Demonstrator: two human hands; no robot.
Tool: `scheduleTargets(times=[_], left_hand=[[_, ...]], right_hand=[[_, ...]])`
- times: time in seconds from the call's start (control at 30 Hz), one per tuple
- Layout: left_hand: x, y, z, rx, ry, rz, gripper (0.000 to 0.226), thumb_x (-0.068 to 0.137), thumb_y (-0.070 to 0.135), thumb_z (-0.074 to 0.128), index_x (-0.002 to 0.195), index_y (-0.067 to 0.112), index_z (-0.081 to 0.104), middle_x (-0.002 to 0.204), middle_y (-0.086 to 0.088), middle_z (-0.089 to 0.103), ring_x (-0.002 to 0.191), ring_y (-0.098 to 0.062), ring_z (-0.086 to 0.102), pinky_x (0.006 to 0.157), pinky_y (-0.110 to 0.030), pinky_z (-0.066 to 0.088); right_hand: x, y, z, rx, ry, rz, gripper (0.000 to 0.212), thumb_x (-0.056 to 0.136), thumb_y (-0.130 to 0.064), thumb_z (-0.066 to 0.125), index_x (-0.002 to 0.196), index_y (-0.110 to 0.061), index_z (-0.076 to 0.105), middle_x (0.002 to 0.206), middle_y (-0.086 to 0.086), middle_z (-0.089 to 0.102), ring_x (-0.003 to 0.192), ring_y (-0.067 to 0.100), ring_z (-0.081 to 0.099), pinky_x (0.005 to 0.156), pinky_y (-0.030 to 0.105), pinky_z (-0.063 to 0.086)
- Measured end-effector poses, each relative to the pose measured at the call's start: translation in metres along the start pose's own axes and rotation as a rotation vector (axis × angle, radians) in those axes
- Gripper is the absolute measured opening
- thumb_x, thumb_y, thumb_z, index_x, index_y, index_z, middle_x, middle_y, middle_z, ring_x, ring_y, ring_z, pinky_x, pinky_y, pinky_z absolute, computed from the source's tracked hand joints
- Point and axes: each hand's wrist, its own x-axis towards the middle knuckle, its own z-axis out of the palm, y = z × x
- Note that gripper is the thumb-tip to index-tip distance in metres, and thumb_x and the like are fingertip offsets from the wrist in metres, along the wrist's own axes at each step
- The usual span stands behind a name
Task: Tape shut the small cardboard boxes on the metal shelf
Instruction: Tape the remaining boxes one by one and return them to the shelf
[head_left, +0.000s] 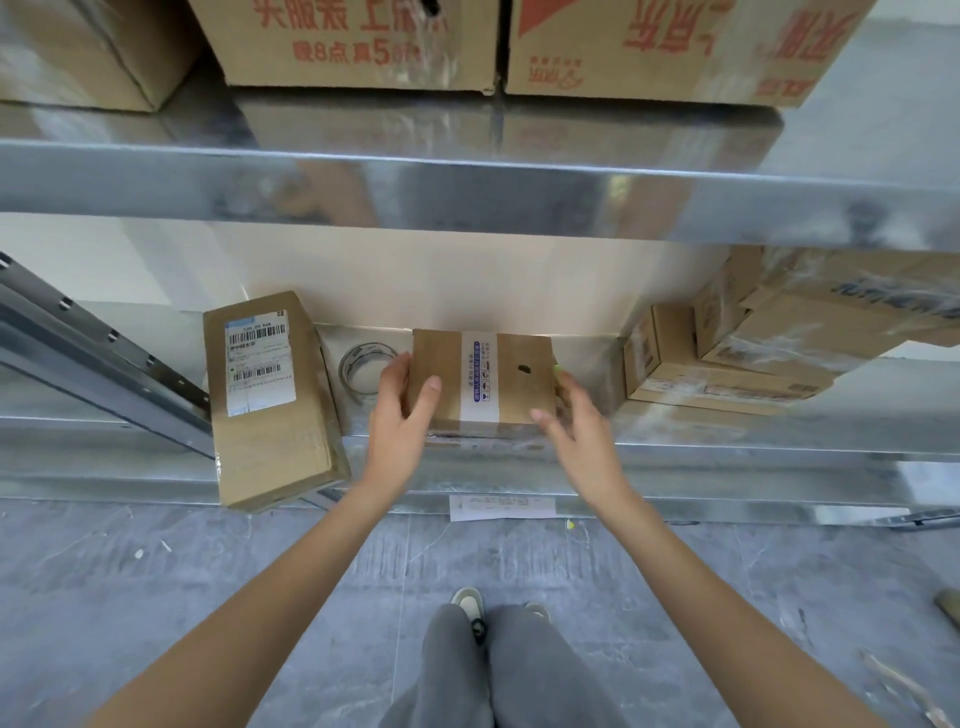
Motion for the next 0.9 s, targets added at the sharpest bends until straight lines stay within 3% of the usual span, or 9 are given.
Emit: scheduleTargets(times=[0.13, 0.23, 0.37, 0.47, 0.57, 0.63, 0.67, 0.73, 0.9], left_hand=[[-0.003, 0.021, 0.001, 0.096, 0.117, 0.048, 0.066, 0.084, 0.062, 0.057, 0.14, 0.03, 0.042, 0.113, 0.05, 0.049, 0.104, 0.026, 0.047, 0.084, 0.003, 0.033], [0.012, 0.038, -0.003, 0.125, 0.153, -0.082, 0.081, 0.074, 0.077, 0.051, 0.138, 0.028, 0.041, 0.108, 0.028, 0.051, 0.095, 0.004, 0.053, 0.083, -0.02, 0.037], [0.026, 0.04, -0.005, 0.298, 0.042, -0.24, 0.078, 0.083, 0.08, 0.037, 0.129, 0.017, 0.04, 0.103, 0.009, 0.056, 0.1, -0.022, 0.055, 0.086, -0.035, 0.039], [0.027, 0.033, 0.008, 0.408, 0.024, -0.169, 0.074, 0.09, 0.068, 0.045, 0.135, 0.01, 0.036, 0.117, 0.0, 0.059, 0.106, -0.027, 0.058, 0.082, -0.034, 0.042], [0.028, 0.031, 0.016, 0.413, 0.094, -0.051, 0.059, 0.093, 0.053, 0.053, 0.129, 0.008, 0.041, 0.116, -0.009, 0.062, 0.103, -0.028, 0.06, 0.081, -0.035, 0.048], [0.032, 0.03, 0.016, 0.438, 0.098, -0.054, 0.06, 0.094, 0.052, 0.052, 0.13, 0.006, 0.04, 0.115, -0.012, 0.062, 0.104, -0.03, 0.059, 0.082, -0.037, 0.048], [0.033, 0.029, 0.016, 0.447, 0.091, -0.062, 0.061, 0.094, 0.053, 0.052, 0.131, 0.006, 0.039, 0.115, -0.012, 0.062, 0.104, -0.031, 0.059, 0.083, -0.038, 0.048], [0.034, 0.027, 0.015, 0.458, 0.08, -0.067, 0.061, 0.093, 0.054, 0.052, 0.128, 0.006, 0.04, 0.115, -0.012, 0.062, 0.104, -0.031, 0.059, 0.081, -0.037, 0.046], [0.037, 0.026, 0.016, 0.484, 0.063, -0.094, 0.049, 0.095, 0.051, 0.051, 0.114, 0.007, 0.041, 0.112, -0.014, 0.06, 0.101, -0.033, 0.057, 0.074, -0.034, 0.039]], right_hand=[[0.001, -0.024, -0.002, -0.056, 0.134, -0.073, 0.063, 0.095, -0.05, 0.048, 0.148, -0.02, 0.031, 0.139, 0.004, 0.052, 0.126, 0.015, 0.049, 0.097, 0.02, 0.035], [0.001, -0.048, -0.007, -0.052, 0.182, -0.171, 0.071, 0.084, -0.068, 0.05, 0.14, -0.026, 0.038, 0.116, -0.005, 0.053, 0.102, -0.005, 0.045, 0.083, 0.011, 0.035], [0.029, -0.058, -0.01, -0.212, 0.186, -0.181, 0.033, 0.094, -0.046, 0.053, 0.1, -0.014, 0.057, 0.071, -0.005, 0.056, 0.081, 0.031, 0.056, 0.074, 0.038, 0.045], [0.037, -0.049, 0.003, -0.147, 0.087, 0.068, 0.04, 0.099, -0.042, 0.046, 0.098, -0.004, 0.058, 0.08, 0.005, 0.058, 0.093, 0.036, 0.058, 0.086, 0.04, 0.041], [0.04, -0.042, 0.014, -0.235, 0.109, 0.094, 0.05, 0.103, -0.04, 0.037, 0.13, 0.001, 0.046, 0.115, 0.021, 0.058, 0.117, 0.039, 0.049, 0.095, 0.042, 0.038], [0.045, -0.048, 0.017, -0.461, 0.126, -0.003, 0.063, 0.103, -0.046, 0.027, 0.152, -0.009, 0.018, 0.156, 0.014, 0.027, 0.143, 0.03, 0.025, 0.114, 0.045, 0.023], [0.048, -0.053, 0.019, -0.57, 0.12, -0.092, 0.065, 0.101, -0.05, 0.021, 0.155, -0.014, 0.009, 0.162, 0.006, 0.011, 0.148, 0.023, 0.012, 0.118, 0.047, 0.012], [0.055, -0.061, 0.024, -0.727, 0.036, -0.208, 0.07, 0.098, -0.057, 0.011, 0.155, -0.016, 0.004, 0.163, -0.001, -0.003, 0.15, 0.015, -0.003, 0.119, 0.049, -0.003], [0.032, -0.054, 0.03, -0.919, -0.056, -0.19, 0.083, 0.095, -0.065, 0.017, 0.154, -0.008, 0.005, 0.163, 0.007, 0.003, 0.15, 0.018, -0.001, 0.119, 0.052, -0.003]])
